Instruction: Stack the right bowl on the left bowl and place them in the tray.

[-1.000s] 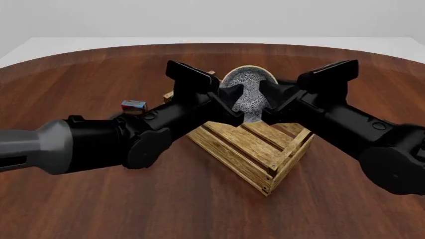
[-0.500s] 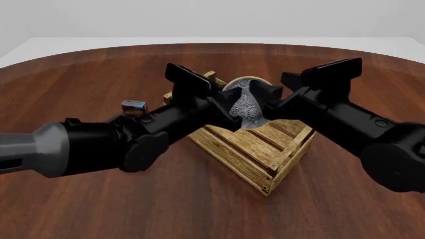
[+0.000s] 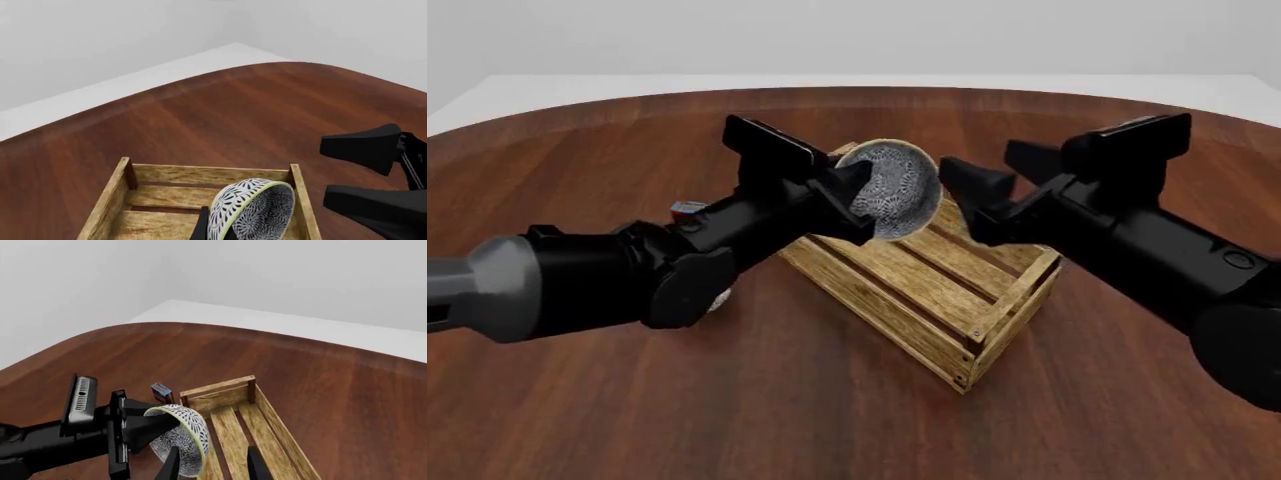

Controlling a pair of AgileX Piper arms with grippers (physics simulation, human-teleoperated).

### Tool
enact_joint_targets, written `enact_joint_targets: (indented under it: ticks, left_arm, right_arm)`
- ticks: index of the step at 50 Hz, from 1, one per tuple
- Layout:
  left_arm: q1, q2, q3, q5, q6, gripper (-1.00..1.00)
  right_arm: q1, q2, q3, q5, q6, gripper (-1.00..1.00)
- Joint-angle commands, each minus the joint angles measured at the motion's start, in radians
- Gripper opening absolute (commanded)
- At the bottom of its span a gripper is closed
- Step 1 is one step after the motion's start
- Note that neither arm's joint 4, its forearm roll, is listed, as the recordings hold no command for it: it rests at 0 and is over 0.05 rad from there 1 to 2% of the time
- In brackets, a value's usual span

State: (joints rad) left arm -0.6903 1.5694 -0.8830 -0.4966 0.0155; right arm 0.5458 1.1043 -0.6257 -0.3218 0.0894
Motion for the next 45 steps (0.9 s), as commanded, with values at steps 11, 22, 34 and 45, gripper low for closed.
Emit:
enact_joint_targets:
  ticks: [11, 22, 34, 45]
  left_arm:
    - [0.129, -0.161, 0.100, 0.018, 0.043, -1.00]
    - [0.193, -0.305, 0.192, 0.049, 0.092, -1.00]
    - [0.237, -0.355, 0.188, 0.151, 0.132, -1.00]
    - [0.300, -0.374, 0.142, 0.259, 0.161, -1.00]
  right_arm:
    - [0.004, -0.059, 0.017, 0.020, -0.005, 1.00]
    - [-0.008, -0.069, 0.023, 0.018, 0.006, 1.00]
    - [0.001, -0.061, 0.025, 0.016, 0.005, 1.00]
    - [0.004, -0.036, 0.020, 0.007, 0.007, 1.00]
